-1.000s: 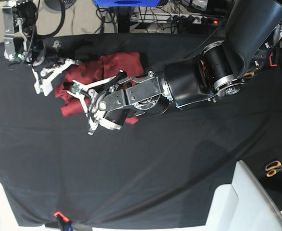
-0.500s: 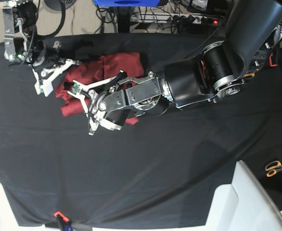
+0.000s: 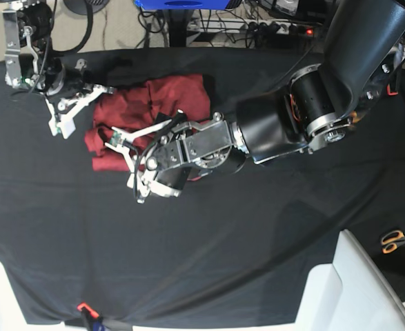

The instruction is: Fold the T-shirt properly

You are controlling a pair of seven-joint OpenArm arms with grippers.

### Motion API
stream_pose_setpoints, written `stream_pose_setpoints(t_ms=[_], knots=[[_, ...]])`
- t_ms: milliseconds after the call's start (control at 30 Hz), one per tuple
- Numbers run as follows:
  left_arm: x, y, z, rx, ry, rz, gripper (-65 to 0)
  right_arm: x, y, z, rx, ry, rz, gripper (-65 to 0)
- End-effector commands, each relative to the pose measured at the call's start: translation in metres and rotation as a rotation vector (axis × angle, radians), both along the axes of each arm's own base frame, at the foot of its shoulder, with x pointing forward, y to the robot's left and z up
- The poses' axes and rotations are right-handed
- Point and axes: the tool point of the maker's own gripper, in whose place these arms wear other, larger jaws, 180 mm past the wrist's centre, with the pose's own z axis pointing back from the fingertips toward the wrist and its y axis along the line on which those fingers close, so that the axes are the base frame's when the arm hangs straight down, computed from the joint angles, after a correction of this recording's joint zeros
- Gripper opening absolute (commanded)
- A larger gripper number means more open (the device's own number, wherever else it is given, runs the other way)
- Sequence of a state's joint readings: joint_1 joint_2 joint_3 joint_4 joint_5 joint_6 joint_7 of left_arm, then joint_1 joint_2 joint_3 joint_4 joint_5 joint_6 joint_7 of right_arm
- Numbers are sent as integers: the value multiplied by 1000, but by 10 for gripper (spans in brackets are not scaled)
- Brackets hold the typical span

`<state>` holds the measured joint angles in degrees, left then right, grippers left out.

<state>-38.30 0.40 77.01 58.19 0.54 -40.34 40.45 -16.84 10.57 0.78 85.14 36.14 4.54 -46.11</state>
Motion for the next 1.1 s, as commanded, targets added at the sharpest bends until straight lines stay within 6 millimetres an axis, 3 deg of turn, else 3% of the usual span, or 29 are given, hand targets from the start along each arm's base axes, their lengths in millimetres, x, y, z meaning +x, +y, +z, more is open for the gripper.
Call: stream_pose_setpoints(t_ms=[0,133,333,500,800,933,1067], knots=[[15,-9,15,-27,-37,-1,-143,10,-2,7,7,-35,-3,-648],[22,-8,19,-26,-51,0,-102,10,-2,7,7,-35,-3,-648],[26,-10,24,-35,-58,5,-99,10,-2,7,7,-35,-3,-648],[47,-13,42,-109,-67,95,-99,10,-2,7,5,-35,-3,-648],[71,-4,58,-167,-78,195,-102,10,-1,9,5,-39,2,-648],[68,-6,58,-181,-69,199,-107,10,-1,9,5,-39,2,-648],[68,-6,71,-209,-96,201,-107,11,-4,9,1,-41,1,-648]])
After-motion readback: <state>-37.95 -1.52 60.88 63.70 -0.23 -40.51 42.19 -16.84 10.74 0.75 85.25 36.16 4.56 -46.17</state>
